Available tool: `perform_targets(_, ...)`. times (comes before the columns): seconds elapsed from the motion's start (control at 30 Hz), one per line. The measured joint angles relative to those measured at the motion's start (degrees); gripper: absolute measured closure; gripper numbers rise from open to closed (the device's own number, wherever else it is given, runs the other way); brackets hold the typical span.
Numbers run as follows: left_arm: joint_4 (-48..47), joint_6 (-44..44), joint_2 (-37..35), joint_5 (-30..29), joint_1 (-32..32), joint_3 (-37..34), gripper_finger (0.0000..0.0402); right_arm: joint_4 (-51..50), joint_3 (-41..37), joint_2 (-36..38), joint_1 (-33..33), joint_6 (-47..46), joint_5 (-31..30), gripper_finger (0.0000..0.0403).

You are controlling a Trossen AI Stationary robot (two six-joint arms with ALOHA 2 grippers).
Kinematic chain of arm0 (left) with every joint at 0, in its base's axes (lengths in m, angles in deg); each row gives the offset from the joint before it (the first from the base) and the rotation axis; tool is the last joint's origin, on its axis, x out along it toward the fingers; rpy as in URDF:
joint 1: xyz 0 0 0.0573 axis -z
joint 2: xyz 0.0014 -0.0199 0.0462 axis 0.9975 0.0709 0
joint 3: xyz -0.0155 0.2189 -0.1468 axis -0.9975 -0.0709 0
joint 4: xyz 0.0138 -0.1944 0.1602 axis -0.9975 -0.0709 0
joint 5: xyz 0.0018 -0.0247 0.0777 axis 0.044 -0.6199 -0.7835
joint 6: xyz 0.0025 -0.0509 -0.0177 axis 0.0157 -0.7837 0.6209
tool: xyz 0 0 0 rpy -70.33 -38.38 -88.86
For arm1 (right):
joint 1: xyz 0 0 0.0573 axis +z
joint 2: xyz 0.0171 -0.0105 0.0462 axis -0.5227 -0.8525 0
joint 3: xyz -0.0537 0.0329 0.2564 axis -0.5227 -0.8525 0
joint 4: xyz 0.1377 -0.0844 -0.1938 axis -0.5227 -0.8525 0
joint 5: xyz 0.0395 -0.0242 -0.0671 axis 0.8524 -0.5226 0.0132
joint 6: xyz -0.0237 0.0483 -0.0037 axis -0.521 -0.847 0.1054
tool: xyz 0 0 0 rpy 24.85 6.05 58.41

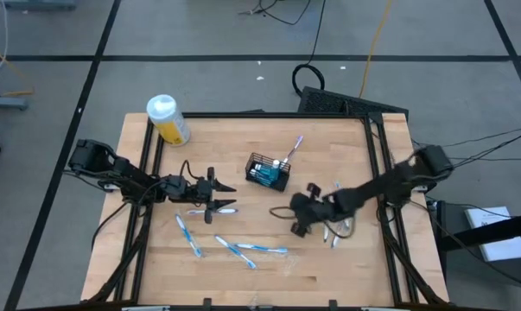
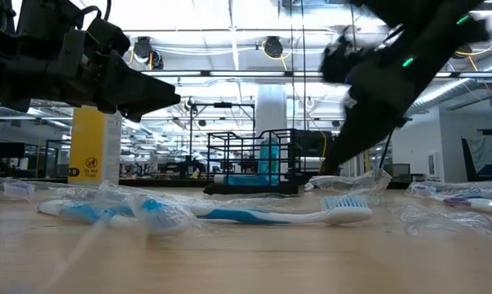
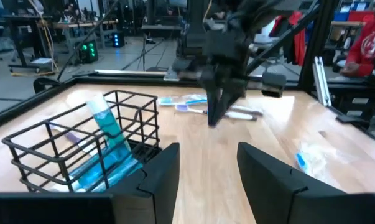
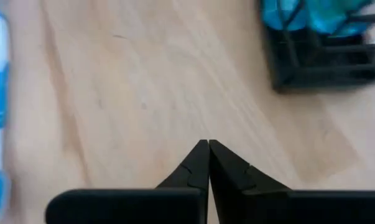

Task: Pick & Place toothbrushing station
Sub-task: Put the blue toothbrush into the wire organizer

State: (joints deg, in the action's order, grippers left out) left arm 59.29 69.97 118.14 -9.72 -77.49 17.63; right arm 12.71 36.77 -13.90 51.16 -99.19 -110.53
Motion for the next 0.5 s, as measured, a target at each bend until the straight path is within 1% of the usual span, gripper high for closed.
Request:
perform_targets(0.07, 0.02, -0.92, 0.0, 0.18, 0.0, 0.0, 0.0233, -5.49, -0.11, 3.19, 2.89, -2.94, -2.09, 0.0403)
perform_targets(0.17, 0.05, -2.19, 0.0, 0.72, 0.07, 0.0, 0.0233, -12.73, -0.06, 7.1, 5.66, -8.06, -1.9, 0.0403)
perform_targets(0.27, 0.07, -3.18, 0.0, 2.02, 0.14, 0.02, 0.0234, -19.56, 0.0, 8.74, 6.72, -11.09, -1.58, 0.0403)
perform_targets(0.33, 0.17, -3.95, 0.0, 2.77, 0.41, 0.2, 0.0233, -21.63, -0.03, 8.85, 6.24, -10.96, 0.31, 0.0403)
perform_targets(0.5, 1.43, -4.04, 0.0, 3.07, 1.52, 0.22, 0.0234, -21.57, -0.02, 8.91, 2.1, -5.95, 6.55, 0.0403)
